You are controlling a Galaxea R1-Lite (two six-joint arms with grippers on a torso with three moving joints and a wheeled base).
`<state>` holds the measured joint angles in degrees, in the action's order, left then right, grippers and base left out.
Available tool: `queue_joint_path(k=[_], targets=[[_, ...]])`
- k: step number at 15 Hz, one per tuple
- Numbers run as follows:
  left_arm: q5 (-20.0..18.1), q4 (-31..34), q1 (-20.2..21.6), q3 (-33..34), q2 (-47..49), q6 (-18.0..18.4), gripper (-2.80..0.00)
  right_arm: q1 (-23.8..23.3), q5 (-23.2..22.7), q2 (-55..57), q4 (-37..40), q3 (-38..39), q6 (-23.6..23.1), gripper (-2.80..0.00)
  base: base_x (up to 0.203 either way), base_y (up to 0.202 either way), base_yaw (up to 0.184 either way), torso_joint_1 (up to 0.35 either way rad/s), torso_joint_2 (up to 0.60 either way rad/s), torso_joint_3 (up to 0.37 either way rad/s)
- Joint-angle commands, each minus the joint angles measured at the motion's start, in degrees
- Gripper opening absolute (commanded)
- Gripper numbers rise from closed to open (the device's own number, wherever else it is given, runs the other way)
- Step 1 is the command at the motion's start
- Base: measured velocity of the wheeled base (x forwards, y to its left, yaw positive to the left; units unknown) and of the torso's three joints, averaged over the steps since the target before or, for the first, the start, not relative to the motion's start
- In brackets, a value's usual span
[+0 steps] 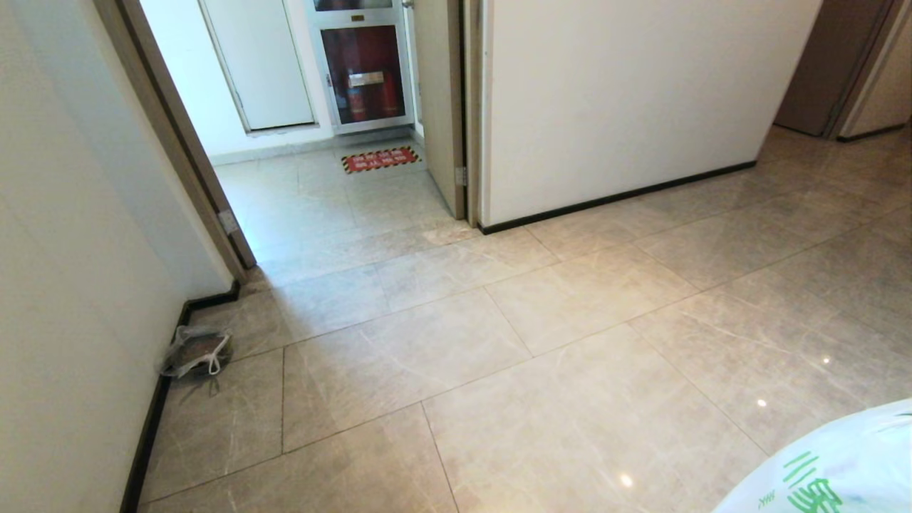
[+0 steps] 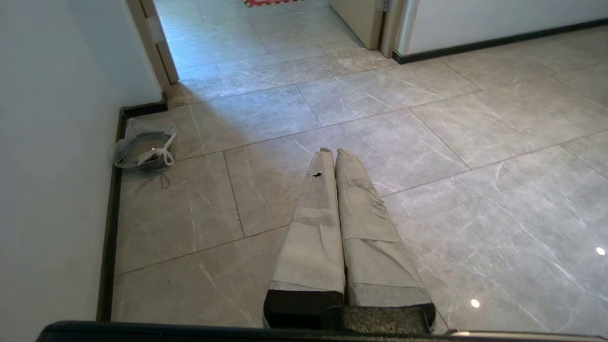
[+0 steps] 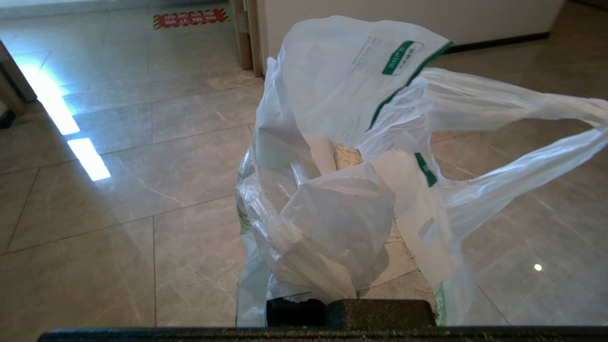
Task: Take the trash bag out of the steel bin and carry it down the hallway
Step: Put the trash bag at the door
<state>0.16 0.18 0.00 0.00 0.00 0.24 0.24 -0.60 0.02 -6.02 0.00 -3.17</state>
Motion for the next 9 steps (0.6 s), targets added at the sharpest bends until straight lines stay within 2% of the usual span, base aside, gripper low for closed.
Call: queue_joint_path(k=[1,9], targets=[[0.0,0.1,0.0,0.1,0.0,-0.2,-2.80,0.0,0.0,0.0,0.0,2.3,-0.1,-2.80,0.000,0.000,0.000,0.000,0.00,0.000],[0.0,0.0,0.0,0.0,0.0,0.1,-2.80,0.1,0.0,0.0,0.0,2.3,0.0,-2.80,0.000,0.000,0.000,0.000,0.00,0.000]])
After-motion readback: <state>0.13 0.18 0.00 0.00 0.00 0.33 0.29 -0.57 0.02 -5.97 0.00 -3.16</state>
